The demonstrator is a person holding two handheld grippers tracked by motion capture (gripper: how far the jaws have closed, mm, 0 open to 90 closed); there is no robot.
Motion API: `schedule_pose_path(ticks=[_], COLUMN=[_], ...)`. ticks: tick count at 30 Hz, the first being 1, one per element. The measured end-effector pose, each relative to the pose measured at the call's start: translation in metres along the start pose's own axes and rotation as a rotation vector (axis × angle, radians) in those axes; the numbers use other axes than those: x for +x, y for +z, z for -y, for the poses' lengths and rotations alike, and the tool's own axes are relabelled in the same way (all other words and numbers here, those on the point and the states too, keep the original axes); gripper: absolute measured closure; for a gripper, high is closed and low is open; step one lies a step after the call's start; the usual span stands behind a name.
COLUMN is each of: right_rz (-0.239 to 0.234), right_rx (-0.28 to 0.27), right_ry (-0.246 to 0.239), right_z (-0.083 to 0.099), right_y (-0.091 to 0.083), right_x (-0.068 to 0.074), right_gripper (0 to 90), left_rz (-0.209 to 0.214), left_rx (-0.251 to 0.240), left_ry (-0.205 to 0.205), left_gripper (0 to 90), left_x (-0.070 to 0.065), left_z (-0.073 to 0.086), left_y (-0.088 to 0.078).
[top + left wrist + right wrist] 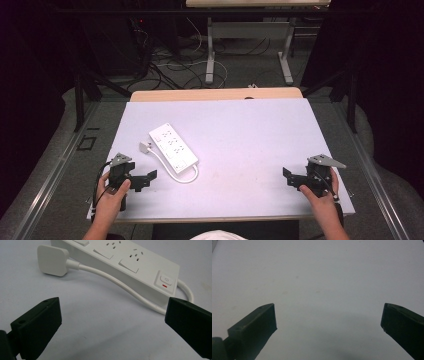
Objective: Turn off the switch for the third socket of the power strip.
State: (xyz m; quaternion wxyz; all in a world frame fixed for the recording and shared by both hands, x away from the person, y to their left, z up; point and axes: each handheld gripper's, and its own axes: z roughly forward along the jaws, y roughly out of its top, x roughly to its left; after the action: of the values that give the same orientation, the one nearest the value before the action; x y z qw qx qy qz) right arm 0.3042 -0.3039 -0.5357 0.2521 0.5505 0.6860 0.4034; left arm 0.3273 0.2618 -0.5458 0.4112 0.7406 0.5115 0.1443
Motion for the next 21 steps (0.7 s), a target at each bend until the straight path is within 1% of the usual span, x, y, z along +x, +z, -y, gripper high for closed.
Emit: schedule_pose_path(ticks=[2,3,5,6,7,8,10,11,12,13,14,15,17,19,21], right_rz=[-0.001,-0.002,0.0,-0.002,-0.005,-0.005,-0.002,-0.004,0.0,-0.005,-0.007,-0.008,-0.005,-0.005,0.0], right_rx=[0.001,0.002,0.002,0.003,0.001,0.002,0.005,0.002,0.0,0.002,-0.001,0.0,0.009,0.008,0.002], right_ry=[-0.001,0.001,0.002,0.001,-0.012,-0.011,0.005,0.003,0.008,0.002,-0.014,-0.016,-0.001,-0.001,-0.003], right_z=[-0.0001,-0.0002,-0.0002,-0.0002,-0.0002,-0.0002,-0.0001,-0.0003,-0.0002,-0.0003,-0.0004,-0.0003,0.0001,0.0002,0.0004], right_y=[0.0003,0.0003,0.001,0.0011,0.0017,0.0018,0.0013,0.0012,0.0011,0.0008,0.0012,0.0013,0.0013,0.0017,0.0026], right_x=[0.0002,0.0004,0.0006,0.0005,-0.0003,-0.0002,0.0011,0.0015,0.0028,0.0032,0.0026,0.0026,0.003,0.0022,0.0022], right_gripper=[0.0,0.0,0.0,0.0,0.0,0.0,0.0,0.0,0.0,0.0,0.0,0.0,0.0,0.0,0.0], left_rz=[-0.011,-0.013,-0.012,-0.011,-0.012,-0.01,-0.002,-0.002,-0.002,-0.001,-0.002,-0.001,-0.002,-0.005,-0.005], left_rx=[0.011,0.011,0.014,0.014,0.019,0.018,0.013,0.008,0.006,0.005,0.007,0.009,0.009,0.01,0.011], left_ry=[0.017,0.012,0.022,0.011,0.022,0.018,0.015,0.005,0.005,0.003,0.002,0.003,0.003,0.002,0.012], left_gripper=[0.5,0.5,0.5,0.5,0.5,0.6,0.6,0.6,0.6,0.6,0.6,0.6,0.6,0.6,0.6], left_x=[-0.0002,-0.0012,-0.0012,-0.0022,-0.0017,-0.0019,-0.002,-0.0027,-0.0026,-0.0025,-0.0023,-0.002,-0.0017,-0.0015,-0.0002], left_z=[0.0009,0.0016,0.0026,0.0033,0.0033,0.0033,0.0031,0.0033,0.0034,0.0037,0.0039,0.004,0.0041,0.0042,0.004], left_y=[0.0005,0.0012,0.0026,0.0036,0.0037,0.0039,0.0035,0.0035,0.0033,0.0034,0.0034,0.0037,0.0043,0.0044,0.0045])
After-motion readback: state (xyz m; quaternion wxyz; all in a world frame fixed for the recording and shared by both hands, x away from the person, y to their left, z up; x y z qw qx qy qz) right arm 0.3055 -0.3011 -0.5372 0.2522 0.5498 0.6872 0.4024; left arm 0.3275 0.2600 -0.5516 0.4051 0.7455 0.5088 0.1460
